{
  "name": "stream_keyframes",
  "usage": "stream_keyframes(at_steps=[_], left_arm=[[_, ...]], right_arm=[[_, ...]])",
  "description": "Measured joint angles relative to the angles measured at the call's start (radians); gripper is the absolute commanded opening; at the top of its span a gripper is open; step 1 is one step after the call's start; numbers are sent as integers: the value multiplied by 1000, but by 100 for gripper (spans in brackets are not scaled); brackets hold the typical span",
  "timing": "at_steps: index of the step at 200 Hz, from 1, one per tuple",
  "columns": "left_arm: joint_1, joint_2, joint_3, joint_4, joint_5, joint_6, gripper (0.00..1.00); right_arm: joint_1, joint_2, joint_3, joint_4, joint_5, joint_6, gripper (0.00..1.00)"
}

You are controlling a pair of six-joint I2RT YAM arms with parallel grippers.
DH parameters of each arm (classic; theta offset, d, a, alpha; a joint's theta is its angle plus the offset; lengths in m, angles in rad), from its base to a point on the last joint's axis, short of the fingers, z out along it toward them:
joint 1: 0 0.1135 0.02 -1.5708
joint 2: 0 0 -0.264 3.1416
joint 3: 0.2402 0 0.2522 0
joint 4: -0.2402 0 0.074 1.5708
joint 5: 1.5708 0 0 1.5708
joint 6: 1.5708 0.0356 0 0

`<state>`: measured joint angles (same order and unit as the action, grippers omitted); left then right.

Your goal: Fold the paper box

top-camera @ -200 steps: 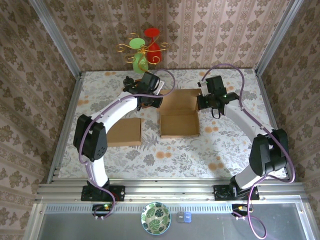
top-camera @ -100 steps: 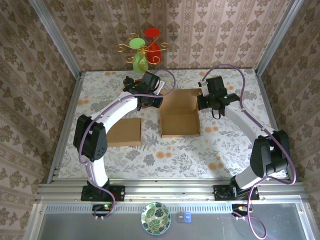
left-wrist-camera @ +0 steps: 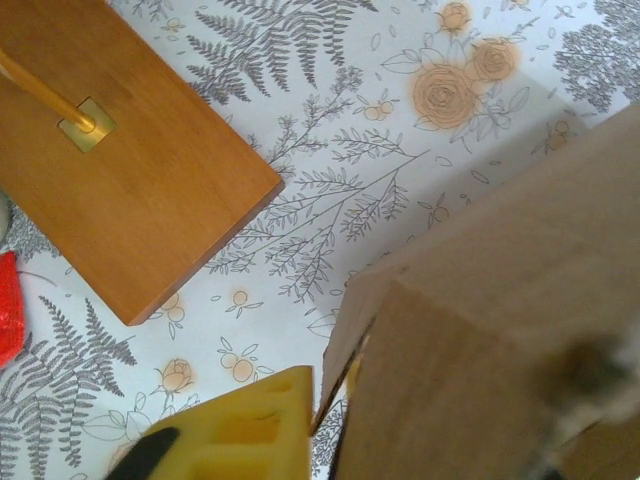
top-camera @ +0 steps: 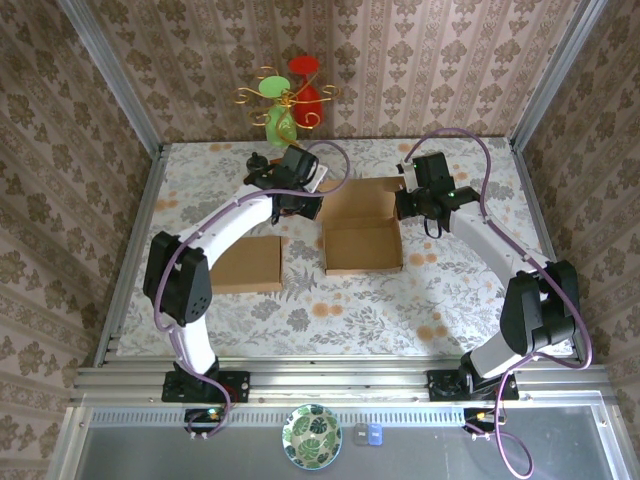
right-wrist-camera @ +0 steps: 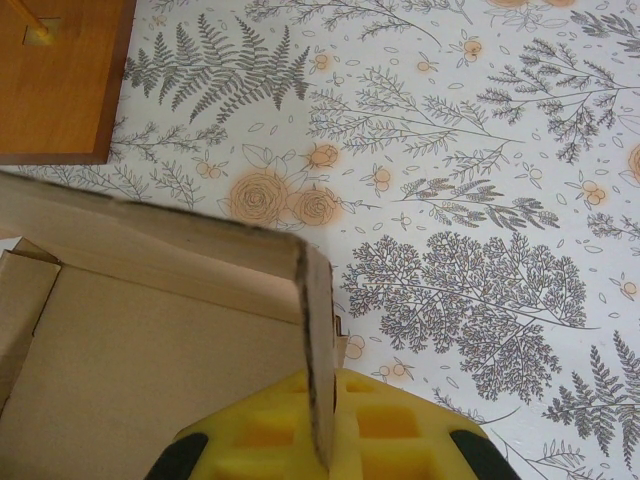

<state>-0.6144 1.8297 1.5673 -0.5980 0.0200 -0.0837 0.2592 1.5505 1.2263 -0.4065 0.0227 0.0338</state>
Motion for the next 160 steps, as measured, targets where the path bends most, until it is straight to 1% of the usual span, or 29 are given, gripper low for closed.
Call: stream_keyframes(at_steps=[27, 53, 78, 97, 113, 160], left_arm=[[0, 0, 0, 6, 28, 6, 6], [0, 0, 0, 7, 36, 4, 0], [-7, 0, 0, 8, 33, -10, 0], [-21, 0, -2, 24, 22, -29, 0], [-36, -4, -25, 76, 6, -49, 0], [-72, -49, -195, 304, -14, -103, 0]], right_arm=[[2, 0, 0, 0, -2, 1, 0], [2, 0, -1, 0, -2, 18, 0], [10, -1, -13, 11, 8, 58, 0], [17, -19, -61, 55, 31, 103, 0], [17, -61, -124, 111, 43, 150, 0], [14, -154, -302, 301, 50, 267, 0]])
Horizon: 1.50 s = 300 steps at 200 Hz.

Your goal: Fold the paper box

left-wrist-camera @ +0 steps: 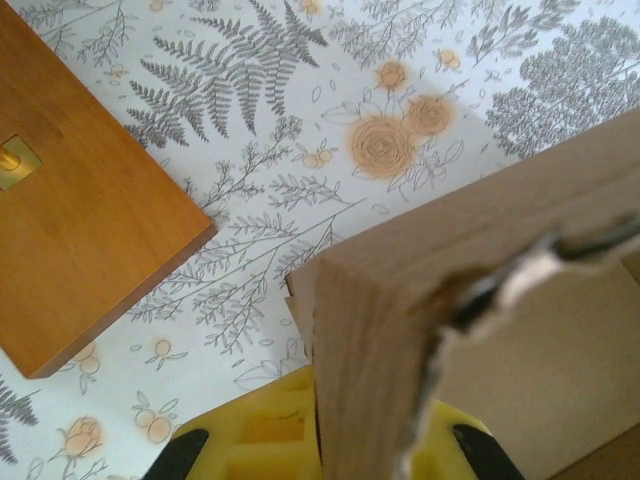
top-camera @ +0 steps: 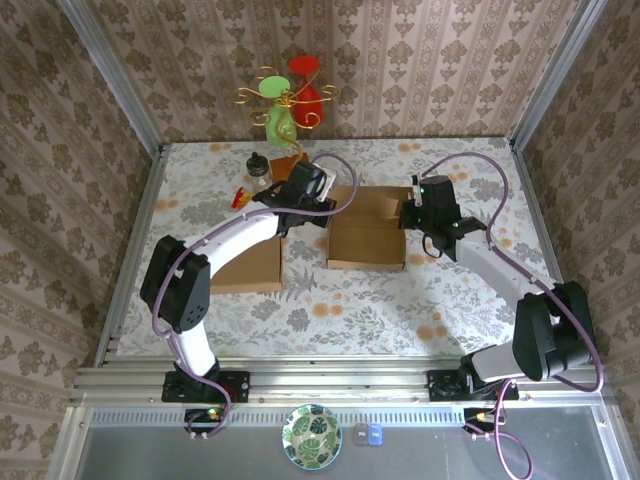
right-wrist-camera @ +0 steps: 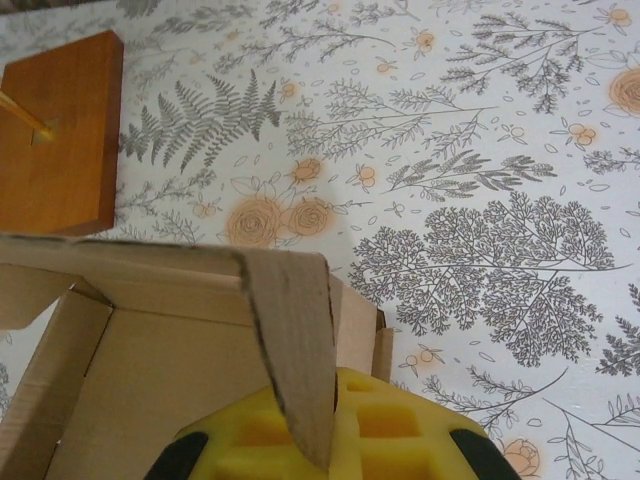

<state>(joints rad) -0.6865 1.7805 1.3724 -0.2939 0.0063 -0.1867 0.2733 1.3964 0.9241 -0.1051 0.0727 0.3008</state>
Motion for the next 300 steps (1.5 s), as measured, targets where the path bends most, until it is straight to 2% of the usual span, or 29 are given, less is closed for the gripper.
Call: stream_keyframes(at_steps=[46, 113, 139, 159, 180, 213, 258, 300], left_arm=[[-2, -37, -184, 287, 4, -31, 0], [-2, -37, -338, 565, 22, -58, 0], [-2, -38, -393, 656, 27, -63, 0], [-2, -45, -428, 706, 27, -68, 0], [-2, -55, -450, 724, 27, -69, 0], [-13, -61, -456, 727, 18, -66, 0], [-34, -61, -460, 727, -13, -45, 0], [-42, -61, -460, 727, -34, -29, 0]], right_arm=[[0, -53, -120, 168, 0, 53, 0], [1, -68, -259, 348, 0, 73, 0], [8, -83, -275, 347, 3, 74, 7], [20, -113, -275, 309, 4, 79, 14], [26, -148, -273, 228, 3, 109, 33], [27, -211, -269, 78, -27, 190, 47], [29, -325, -266, -97, -137, 350, 61], [28, -356, -207, -257, -292, 445, 66]])
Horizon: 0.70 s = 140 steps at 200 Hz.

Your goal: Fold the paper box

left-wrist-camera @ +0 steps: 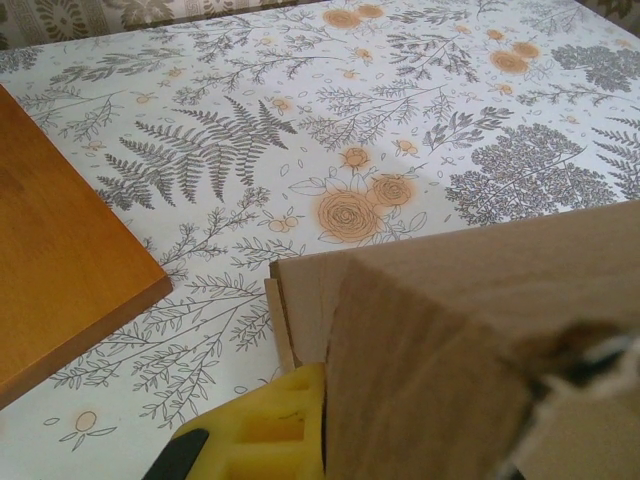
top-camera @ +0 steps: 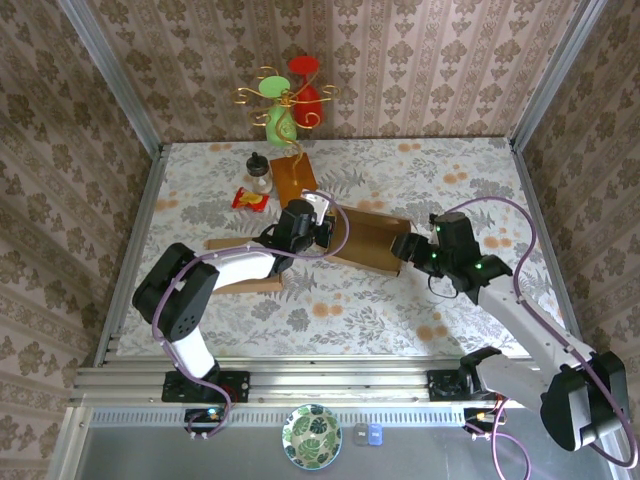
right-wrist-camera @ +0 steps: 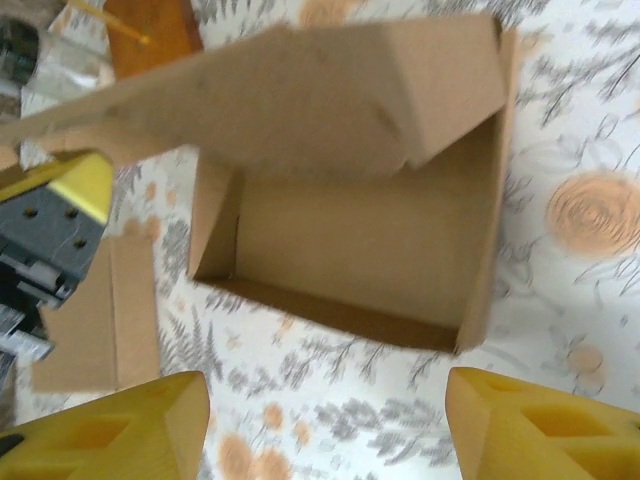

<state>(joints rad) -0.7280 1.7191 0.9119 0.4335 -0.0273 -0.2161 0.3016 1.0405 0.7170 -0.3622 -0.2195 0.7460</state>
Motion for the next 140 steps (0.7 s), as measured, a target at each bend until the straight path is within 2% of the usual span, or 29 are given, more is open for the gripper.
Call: stream_keyframes(at_steps=[42, 84, 117, 140], left_arm=[[-1, 0, 0, -1, -4, 7, 0], [-5, 0, 0, -2, -8, 7, 0], [-5, -1, 0, -2, -8, 8, 0], [-6, -5, 0, -7, -8, 8, 0]], right_arm=[[-9, -42, 101, -148, -88, 26, 69], [-33, -40, 325, -240, -107, 3, 68], [-129, 3, 483, -258, -102, -5, 68], [-211, 69, 544, -259, -95, 16, 64]])
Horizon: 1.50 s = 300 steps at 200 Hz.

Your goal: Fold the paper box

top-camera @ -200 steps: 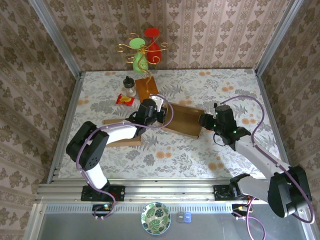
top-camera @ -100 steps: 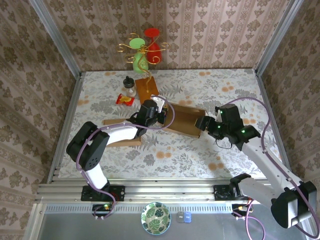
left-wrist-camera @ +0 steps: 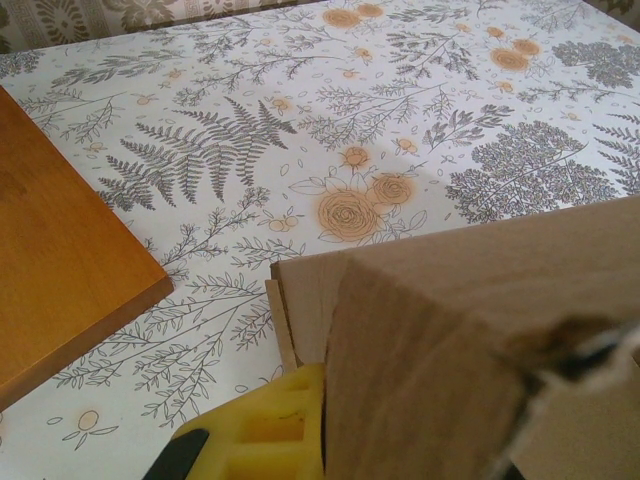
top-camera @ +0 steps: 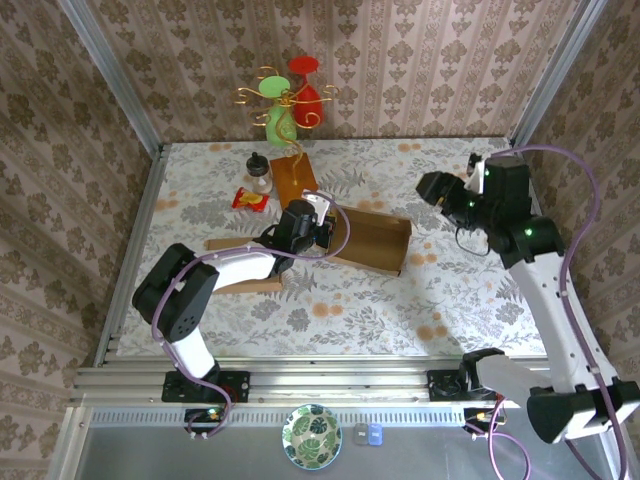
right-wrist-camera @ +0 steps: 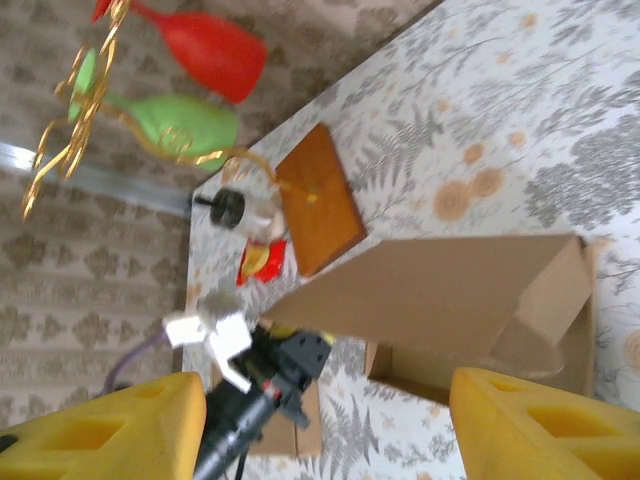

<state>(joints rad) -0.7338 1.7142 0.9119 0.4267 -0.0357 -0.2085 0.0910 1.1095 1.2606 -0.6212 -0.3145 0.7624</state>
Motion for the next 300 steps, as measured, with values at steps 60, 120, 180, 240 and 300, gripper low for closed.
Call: stream_keyframes(at_steps=[60, 120, 180, 240, 300], left_arm=[[0, -3, 0, -8, 0, 3, 0], [0, -3, 0, -8, 0, 3, 0], [0, -3, 0, -16, 0, 3, 0], [-3, -3, 6, -27, 2, -2, 0], [-5, -3, 20, -47, 32, -54, 0]], right_arm=[[-156, 375, 69, -54, -79, 83, 48], [-128, 544, 55, -90, -207, 108, 48], [-79, 593, 26, -63, -262, 113, 42], [-74, 592, -6, -39, -266, 132, 33], [-68, 592, -21, -9, -266, 155, 28]])
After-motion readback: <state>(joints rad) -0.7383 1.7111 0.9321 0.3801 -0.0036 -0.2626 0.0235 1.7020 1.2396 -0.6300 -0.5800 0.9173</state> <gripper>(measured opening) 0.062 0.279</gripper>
